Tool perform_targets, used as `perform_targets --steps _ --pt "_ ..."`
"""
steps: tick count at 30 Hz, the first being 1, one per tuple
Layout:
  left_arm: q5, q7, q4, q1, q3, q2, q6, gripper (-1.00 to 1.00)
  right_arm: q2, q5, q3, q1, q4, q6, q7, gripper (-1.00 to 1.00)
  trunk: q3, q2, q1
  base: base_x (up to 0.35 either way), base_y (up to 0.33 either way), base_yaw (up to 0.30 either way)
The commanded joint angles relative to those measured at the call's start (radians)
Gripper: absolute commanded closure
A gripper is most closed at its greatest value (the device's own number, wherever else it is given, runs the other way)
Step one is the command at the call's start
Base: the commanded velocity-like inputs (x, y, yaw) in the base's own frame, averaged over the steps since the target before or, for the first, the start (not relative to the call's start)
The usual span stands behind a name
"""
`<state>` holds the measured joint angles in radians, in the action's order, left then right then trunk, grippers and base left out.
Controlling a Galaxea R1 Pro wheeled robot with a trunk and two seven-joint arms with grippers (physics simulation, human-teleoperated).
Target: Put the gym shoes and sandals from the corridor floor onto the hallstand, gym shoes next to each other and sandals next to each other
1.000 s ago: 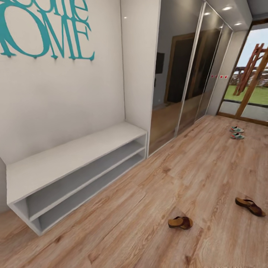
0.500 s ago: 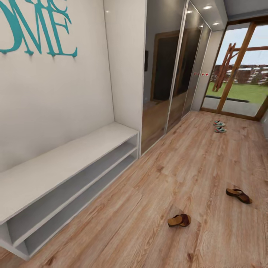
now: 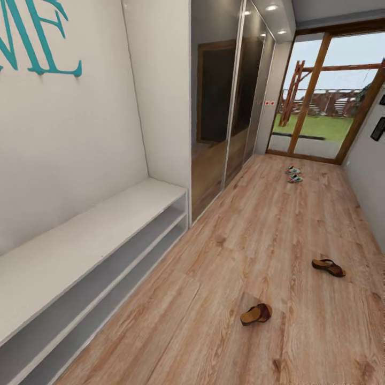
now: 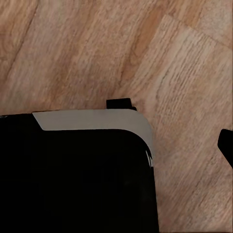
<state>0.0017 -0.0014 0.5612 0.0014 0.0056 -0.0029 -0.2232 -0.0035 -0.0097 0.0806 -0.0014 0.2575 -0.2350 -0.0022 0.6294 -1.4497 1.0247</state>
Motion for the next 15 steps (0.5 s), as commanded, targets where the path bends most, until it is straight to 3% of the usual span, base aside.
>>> perform_targets --steps 1,6,15 --pt "0.000 0.000 0.000 0.000 0.001 0.000 -0.002 -1.00 0.000 -0.001 0.004 0.000 0.000 -0.003 0.001 -1.00 0.002 0.000 0.000 0.179 0.243 -0.261" --pt "0.000 0.000 0.000 0.000 0.001 0.000 -0.002 -1.00 -0.001 -0.001 0.004 0.000 0.000 -0.003 0.001 -1.00 0.006 0.000 0.000 0.138 0.149 -0.261" --pt "0.000 0.000 0.000 0.000 0.001 0.000 -0.002 -1.00 0.000 -0.001 0.004 0.000 0.000 -0.003 0.001 -1.00 0.014 0.000 0.000 0.022 0.021 -0.261"
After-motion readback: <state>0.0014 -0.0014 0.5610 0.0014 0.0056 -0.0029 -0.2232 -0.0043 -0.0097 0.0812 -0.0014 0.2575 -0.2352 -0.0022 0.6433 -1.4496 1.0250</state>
